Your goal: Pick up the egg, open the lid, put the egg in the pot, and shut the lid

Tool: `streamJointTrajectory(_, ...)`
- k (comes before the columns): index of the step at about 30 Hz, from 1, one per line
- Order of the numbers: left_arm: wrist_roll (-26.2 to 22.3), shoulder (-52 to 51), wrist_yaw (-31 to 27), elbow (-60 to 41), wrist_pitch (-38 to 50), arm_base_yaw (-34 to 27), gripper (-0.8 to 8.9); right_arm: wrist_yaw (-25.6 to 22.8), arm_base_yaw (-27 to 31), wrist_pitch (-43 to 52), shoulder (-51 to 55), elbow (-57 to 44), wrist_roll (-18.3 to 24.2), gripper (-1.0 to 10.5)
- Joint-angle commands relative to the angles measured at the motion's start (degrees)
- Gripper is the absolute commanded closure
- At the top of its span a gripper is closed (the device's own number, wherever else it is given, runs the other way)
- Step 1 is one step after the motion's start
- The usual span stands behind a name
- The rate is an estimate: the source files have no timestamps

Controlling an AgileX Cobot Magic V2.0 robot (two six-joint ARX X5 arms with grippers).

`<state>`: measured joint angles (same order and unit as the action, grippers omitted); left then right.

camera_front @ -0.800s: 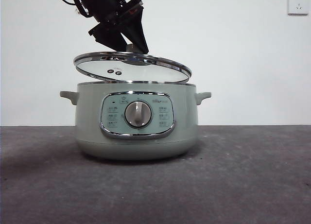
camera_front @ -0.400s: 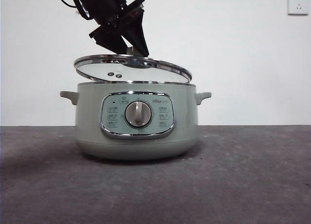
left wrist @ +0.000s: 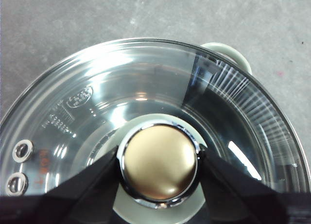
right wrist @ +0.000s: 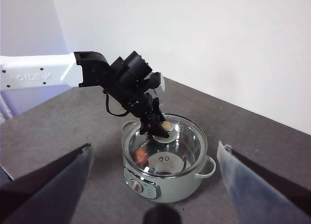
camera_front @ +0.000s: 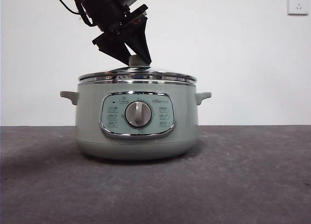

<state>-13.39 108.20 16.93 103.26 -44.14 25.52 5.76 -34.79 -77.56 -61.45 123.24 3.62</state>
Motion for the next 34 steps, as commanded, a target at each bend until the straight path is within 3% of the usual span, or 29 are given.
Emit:
streamJointTrajectory(1,-0.2,0.7,-0.5,0.4,1.3,0.4,8.21,-0.3,-0.1,-1.4,0.2,-0.3,-0.6,5.1)
streamJointTrajectory(27,-0.1,3.8,-0.5,0.3,-4.2,0.3,7.97,-0.3,-0.1,-1.4,0.2,-0.5,-0.5,5.1)
streamJointTrajectory(32,1.1,3.5,-0.5,0.3,-4.7,0.3,4.91,-0.3,-0.1,-1.4,0.2,-0.5,-0.5,5.1)
streamJointTrajectory(34,1.2,3.5,-0.5,0.3,-5.0,0.2,4.57,-0.3,-0.1,-1.4,0.2,-0.5,-0.5,5.1)
